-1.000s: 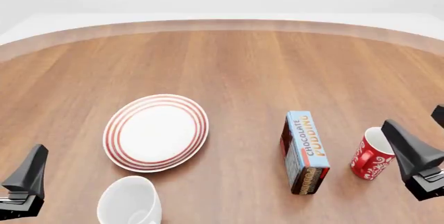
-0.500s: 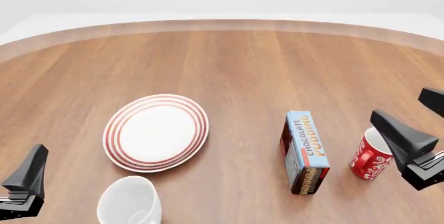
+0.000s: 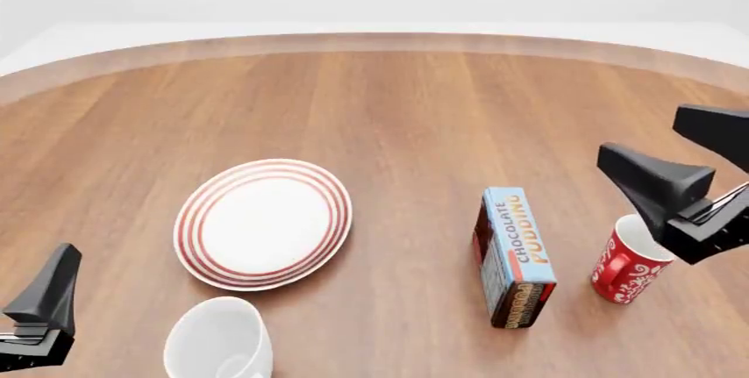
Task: Pick up the white mug and put it on the plate, and put the chocolate pudding to the right of the plate.
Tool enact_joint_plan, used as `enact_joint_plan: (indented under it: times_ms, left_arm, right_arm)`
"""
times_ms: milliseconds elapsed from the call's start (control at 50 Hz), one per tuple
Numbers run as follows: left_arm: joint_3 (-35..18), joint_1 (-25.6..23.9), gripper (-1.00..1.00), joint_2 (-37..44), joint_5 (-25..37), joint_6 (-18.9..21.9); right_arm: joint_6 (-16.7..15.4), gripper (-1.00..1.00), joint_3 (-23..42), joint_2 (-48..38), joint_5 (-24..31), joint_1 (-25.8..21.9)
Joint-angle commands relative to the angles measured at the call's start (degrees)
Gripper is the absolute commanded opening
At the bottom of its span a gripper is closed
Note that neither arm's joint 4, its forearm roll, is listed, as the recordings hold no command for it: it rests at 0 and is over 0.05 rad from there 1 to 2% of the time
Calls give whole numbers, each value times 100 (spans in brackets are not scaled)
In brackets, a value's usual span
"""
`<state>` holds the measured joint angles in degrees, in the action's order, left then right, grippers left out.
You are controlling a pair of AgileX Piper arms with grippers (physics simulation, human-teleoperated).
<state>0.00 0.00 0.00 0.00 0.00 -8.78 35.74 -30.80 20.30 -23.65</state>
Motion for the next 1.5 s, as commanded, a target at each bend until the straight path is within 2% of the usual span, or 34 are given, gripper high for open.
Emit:
enact_joint_plan:
  times_ms: [20,40,60,100,180,200,280,300,340,380,480,540,580,600,620,660,700,720,740,820,1000,1100,1140,1160,1260,1280,1300,1320,1360,1380,1420,1460,1480,1500]
  left_arm:
    - [0,0,100,0,0,0]
    - [0,0,100,0,0,0]
    - [0,0,100,0,0,0]
    - [0,0,100,0,0,0]
    - [0,0,100,0,0,0]
    - [0,0,100,0,0,0]
    - [0,0,100,0,0,0]
    - [0,0,100,0,0,0]
    - [0,0,100,0,0,0]
    - [0,0,100,0,0,0]
    - [0,0,100,0,0,0]
    - [0,0,100,0,0,0]
    - [0,0,100,0,0,0]
    - [0,0,100,0,0,0]
    - [0,0,100,0,0,0]
    - [0,0,100,0,0,0]
    - [0,0,100,0,0,0]
    - [0,0,100,0,0,0]
    - [0,0,100,0,0,0]
    - [0,0,100,0,0,0]
    - [0,0,100,0,0,0]
    - [0,0,100,0,0,0]
    - [0,0,100,0,0,0]
    - [0,0,100,0,0,0]
    - [0,0,100,0,0,0]
    - [0,0,100,0,0,0]
    - [0,0,100,0,0,0]
    - [0,0,100,0,0,0]
    - [0,0,100,0,0,0]
    - [0,0,100,0,0,0]
    - [0,0,100,0,0,0]
    - [0,0,100,0,0,0]
    - [0,0,100,0,0,0]
    - [0,0,100,0,0,0]
  right_arm:
    - [196,100,476,-478,284,-154]
    - [195,100,477,-479,284,-154]
    - [364,100,550,-553,356,-182]
    - [233,100,611,-580,415,-176]
    - [235,100,747,-681,538,-193]
    - [393,100,787,-752,582,-205]
    - [344,100,845,-822,665,-206]
    - [482,100,887,-890,701,-205]
    - [354,100,947,-947,727,-188]
    - [455,100,1013,-1041,792,-170]
    - [389,100,1101,-1191,922,-113]
    - [595,100,1191,-1326,1038,-110]
    - [496,100,1236,-1355,1093,-96]
    - [683,100,1281,-1412,1146,-112]
    - [717,100,1315,-1448,1182,-103]
    - [557,100,1362,-1463,1251,-84]
    - [980,100,1451,-1572,1349,-121]
    - [808,100,1449,-1580,1366,-81]
    - [777,100,1439,-1585,1386,-47]
    - [1048,100,1472,-1646,1509,9]
    - [1166,100,1615,-1778,1721,35]
    - [1108,100,1721,-1882,1843,100]
    - [1283,100,1807,-1955,1913,81]
    - [1202,100,1829,-1959,1936,101]
    - [1235,100,1890,-2008,2074,169]
    - [1375,100,1881,-2046,2094,151]
    - [1192,100,1914,-2069,2126,176]
    - [1192,100,1915,-2069,2126,176]
    - [1390,100,1951,-2072,2177,197]
    - [1317,100,1949,-2078,2187,218]
    - [1486,100,1907,-2128,2220,260]
    - [1393,100,1901,-2148,2246,274]
    - [1602,100,1910,-2171,2280,265]
    - [1505,100,1955,-2164,2318,276]
